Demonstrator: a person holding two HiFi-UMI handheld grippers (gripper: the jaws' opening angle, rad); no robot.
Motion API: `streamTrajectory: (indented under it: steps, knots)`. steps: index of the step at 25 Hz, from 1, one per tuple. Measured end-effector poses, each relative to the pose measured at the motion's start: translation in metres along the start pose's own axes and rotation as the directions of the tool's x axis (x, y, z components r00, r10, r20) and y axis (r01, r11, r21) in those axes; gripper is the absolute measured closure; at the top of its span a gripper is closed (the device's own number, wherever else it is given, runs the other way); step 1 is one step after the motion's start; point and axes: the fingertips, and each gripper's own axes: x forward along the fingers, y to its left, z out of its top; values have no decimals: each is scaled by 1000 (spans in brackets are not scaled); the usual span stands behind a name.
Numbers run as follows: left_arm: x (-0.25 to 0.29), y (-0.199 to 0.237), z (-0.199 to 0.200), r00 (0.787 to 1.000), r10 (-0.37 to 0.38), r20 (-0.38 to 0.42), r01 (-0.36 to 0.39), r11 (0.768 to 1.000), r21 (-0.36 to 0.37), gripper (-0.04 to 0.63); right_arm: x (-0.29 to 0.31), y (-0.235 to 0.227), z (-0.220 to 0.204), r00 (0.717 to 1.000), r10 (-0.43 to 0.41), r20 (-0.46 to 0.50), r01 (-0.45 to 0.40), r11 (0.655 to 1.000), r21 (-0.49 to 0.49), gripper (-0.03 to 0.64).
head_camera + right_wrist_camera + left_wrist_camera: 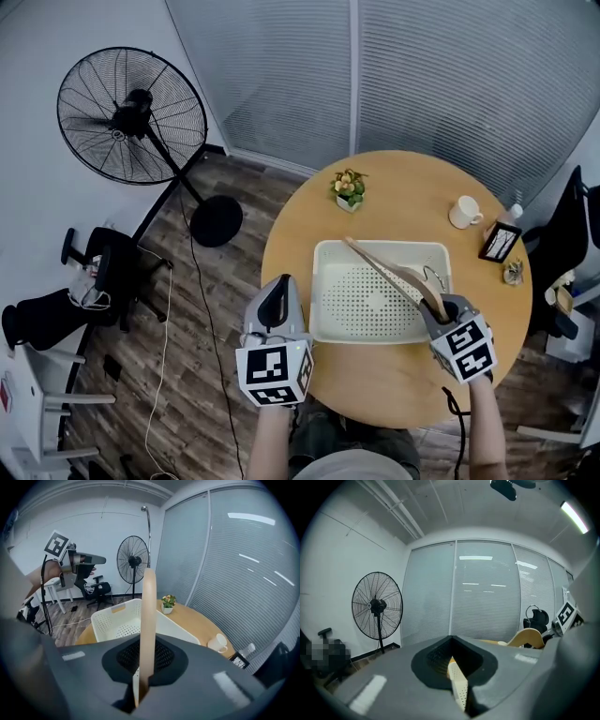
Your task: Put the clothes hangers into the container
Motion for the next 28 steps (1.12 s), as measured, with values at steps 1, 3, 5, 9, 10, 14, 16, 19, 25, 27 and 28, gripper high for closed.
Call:
streamTrajectory:
  steps: [1, 3, 5, 9, 10, 14, 16, 19, 25, 27, 28]
  knots:
    - [0, 1, 0, 1000, 2, -1, -2, 1000, -1, 595, 2, 1, -1, 1000, 11, -6, -11, 1000, -9, 589]
    - [2, 3, -1, 1000, 7, -3, -7, 1000, -4, 595, 5, 3, -2, 999, 34, -11, -34, 999, -21, 589]
    - [4, 5, -2, 1000, 12, -5, -12, 1000, -6, 595, 7, 4, -3, 998, 57, -15, -57, 998, -30, 589]
    - [6, 5, -6, 1000, 15, -13, -15, 1000, -9, 595, 10, 5, -7, 996, 79, -34, -81, 995, -60, 589]
    - [6, 5, -7, 1000, 16, -15, -16, 1000, -9, 595, 12, 5, -9, 996, 82, -41, -84, 994, -66, 589]
    - [8, 6, -9, 1000, 18, -22, -18, 1000, -15, 595, 25, 7, -15, 992, 95, -88, -104, 989, -106, 589]
    - [9, 5, -10, 1000, 19, -24, -19, 1000, -16, 595, 32, 8, -19, 988, 103, -116, -118, 985, -129, 589]
    - [11, 5, -13, 999, 21, -29, -22, 1000, -19, 595, 45, 8, -23, 982, 110, -156, -136, 977, -163, 589]
    - [12, 4, -15, 999, 27, -36, -27, 999, -22, 595, 66, 5, -29, 967, 117, -225, -166, 963, -212, 589]
    - [13, 5, -16, 999, 28, -39, -28, 999, -22, 595, 71, 4, -29, 965, 118, -234, -170, 961, -219, 589]
    - [13, 5, -17, 999, 28, -41, -29, 999, -22, 595, 74, 4, -29, 965, 116, -235, -169, 961, -221, 589]
